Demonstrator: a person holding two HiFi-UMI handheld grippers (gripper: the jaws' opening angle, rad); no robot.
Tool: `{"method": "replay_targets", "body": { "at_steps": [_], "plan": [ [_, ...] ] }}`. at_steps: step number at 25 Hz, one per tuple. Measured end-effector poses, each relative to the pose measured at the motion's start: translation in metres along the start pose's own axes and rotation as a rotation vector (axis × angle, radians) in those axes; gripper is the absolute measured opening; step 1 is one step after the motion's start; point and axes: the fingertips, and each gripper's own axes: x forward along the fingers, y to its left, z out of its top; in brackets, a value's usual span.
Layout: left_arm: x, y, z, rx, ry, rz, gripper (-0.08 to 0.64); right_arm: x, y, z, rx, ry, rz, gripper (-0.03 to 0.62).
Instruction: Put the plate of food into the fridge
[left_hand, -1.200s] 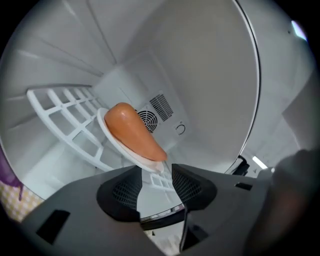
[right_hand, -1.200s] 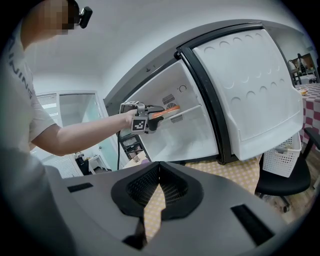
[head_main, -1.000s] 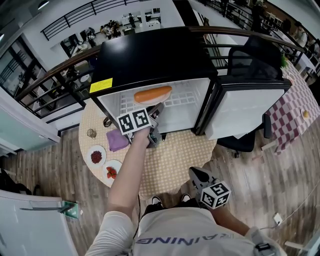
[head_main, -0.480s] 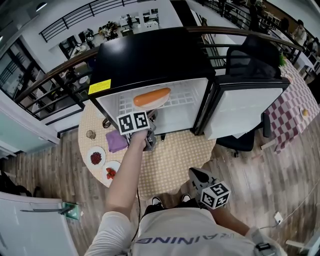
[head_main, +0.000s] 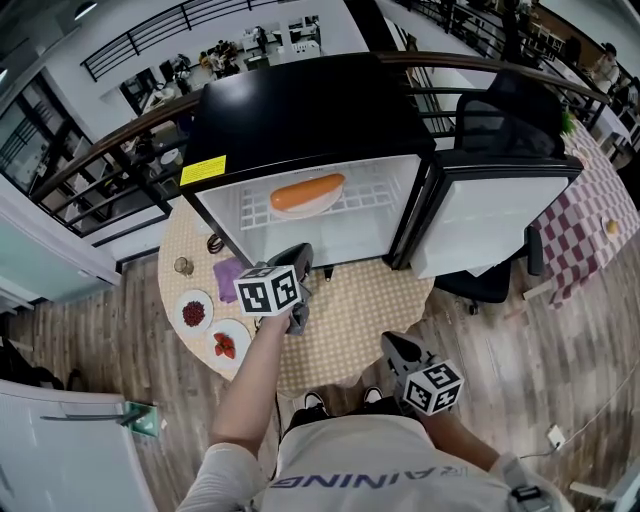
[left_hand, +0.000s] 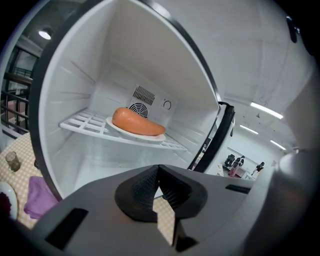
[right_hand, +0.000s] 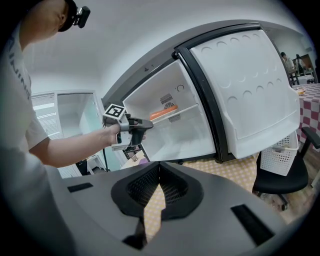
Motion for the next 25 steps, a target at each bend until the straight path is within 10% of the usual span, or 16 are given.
{"method": "replay_targets", "body": {
  "at_steps": [14,25],
  "plan": [
    [-0.118,-0.038,-0.043,0.19,-0.148,0.04,0.009,0.012,0.02,0.01,-0.035,-0.015,0.042,0.022],
    [-0.198,-0.044,-0.068,0.124,-0.249,0.073,0.009,0.021,0.037,0.031,-0.093,-0.057,0.071,0.022]
  ]
}}
